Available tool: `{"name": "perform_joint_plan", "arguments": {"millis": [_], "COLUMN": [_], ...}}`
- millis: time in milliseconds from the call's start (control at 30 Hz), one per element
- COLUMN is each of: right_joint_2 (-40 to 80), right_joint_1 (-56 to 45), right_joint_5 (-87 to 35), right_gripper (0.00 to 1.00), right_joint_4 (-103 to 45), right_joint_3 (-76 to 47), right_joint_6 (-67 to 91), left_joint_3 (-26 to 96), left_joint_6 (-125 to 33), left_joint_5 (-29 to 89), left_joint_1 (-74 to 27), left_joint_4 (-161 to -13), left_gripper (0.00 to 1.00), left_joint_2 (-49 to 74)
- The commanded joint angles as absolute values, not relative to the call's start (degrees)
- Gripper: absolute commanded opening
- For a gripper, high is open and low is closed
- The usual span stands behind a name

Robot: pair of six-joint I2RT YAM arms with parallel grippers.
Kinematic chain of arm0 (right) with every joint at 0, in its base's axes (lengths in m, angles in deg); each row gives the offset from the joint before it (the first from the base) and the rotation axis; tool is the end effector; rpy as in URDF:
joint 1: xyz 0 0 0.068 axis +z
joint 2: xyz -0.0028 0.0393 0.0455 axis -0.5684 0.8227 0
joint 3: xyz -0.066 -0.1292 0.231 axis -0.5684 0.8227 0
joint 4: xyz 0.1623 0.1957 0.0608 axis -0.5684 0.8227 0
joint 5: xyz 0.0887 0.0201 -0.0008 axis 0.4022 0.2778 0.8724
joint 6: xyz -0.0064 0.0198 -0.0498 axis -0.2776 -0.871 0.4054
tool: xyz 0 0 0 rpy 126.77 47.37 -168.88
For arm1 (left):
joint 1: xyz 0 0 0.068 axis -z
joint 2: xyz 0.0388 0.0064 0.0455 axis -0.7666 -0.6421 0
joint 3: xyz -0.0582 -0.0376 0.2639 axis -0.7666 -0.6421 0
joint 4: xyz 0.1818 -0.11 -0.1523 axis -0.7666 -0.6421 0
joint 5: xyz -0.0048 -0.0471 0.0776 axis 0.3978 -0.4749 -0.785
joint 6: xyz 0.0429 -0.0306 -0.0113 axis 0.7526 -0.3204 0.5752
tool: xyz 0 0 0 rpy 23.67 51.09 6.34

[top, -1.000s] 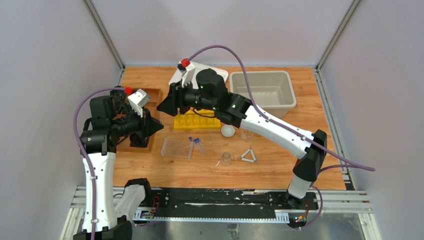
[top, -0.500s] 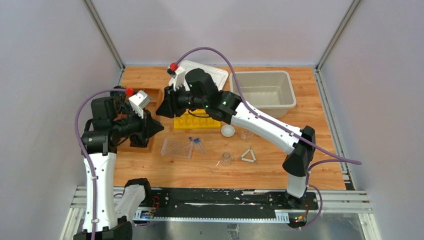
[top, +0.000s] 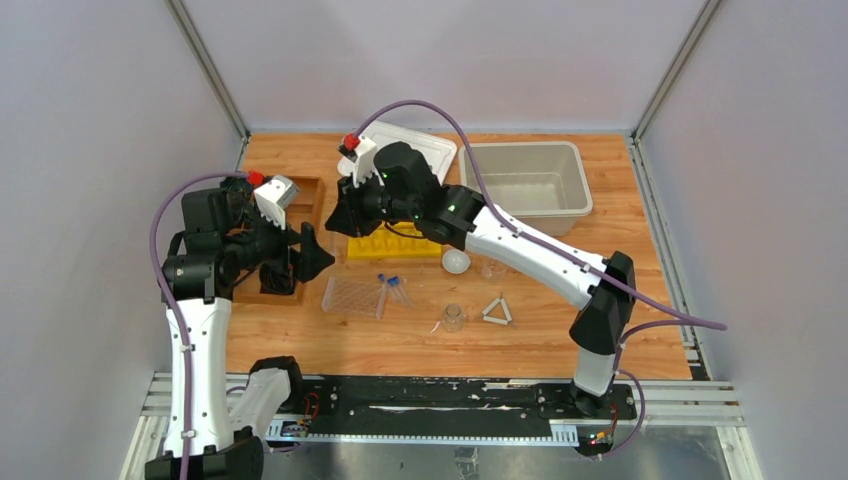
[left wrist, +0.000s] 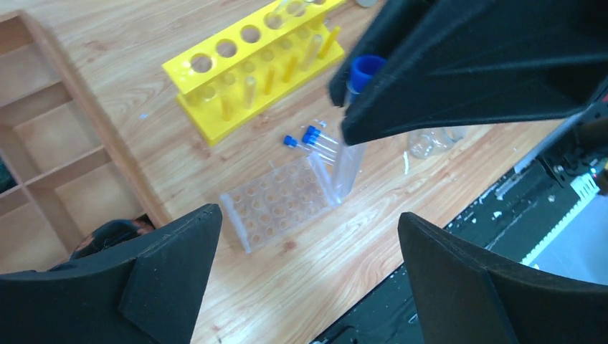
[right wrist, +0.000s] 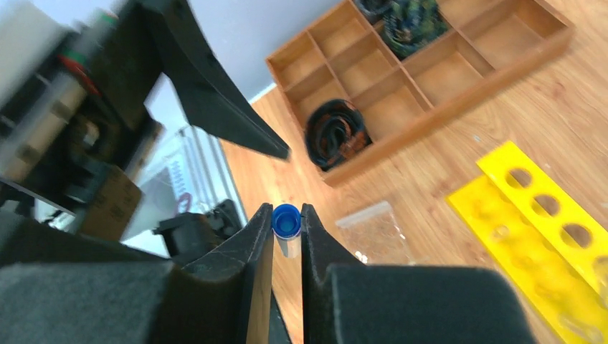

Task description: Organize the chemistry lab equipment

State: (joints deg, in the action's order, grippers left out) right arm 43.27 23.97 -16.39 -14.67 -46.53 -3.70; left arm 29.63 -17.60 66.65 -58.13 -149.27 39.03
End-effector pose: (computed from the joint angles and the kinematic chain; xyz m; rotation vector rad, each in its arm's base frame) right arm 0.2159 0.3746 0.4227 -0.8296 1.7657 1.2605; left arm 0.1378 -0.0059 0.3781 0.5395 2.0657 -0.6477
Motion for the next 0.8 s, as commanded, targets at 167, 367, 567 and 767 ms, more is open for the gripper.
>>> {"name": "perform_joint_plan", "arguments": {"millis": [167, 367, 567, 767], "right_joint_2": [35.84, 37.20, 44.26, 51.19], "right_joint_1": [23.01, 26.18, 29.01, 30.53], "right_joint_5": [-24.83, -25.43, -25.60, -25.11], "right_gripper": [0.00, 0.00, 0.00, 0.00], "right_joint_4": [-26.16, -45.78, -58.12, -59.26], "right_joint_3": [-27.27, -14.38, -11.79, -15.81], "right_joint_6": [5.44, 11.01, 16.03, 17.40], "left_joint_3": [32.90, 30.00, 29.65, 29.05], "left_joint_6": [-26.55, -28.57, -27.75, -28.13], "left_joint_5": [47.26, 39.11, 38.30, 38.90], "left_joint_1": [-58.27, -58.43, -58.58, -58.75], "left_joint_4": [-144.92, -141.47, -141.49, -141.49], "left_gripper": [1.00, 1.00, 1.00, 1.00], "left_joint_2": [34.32, 33.23, 33.38, 33.09]}}
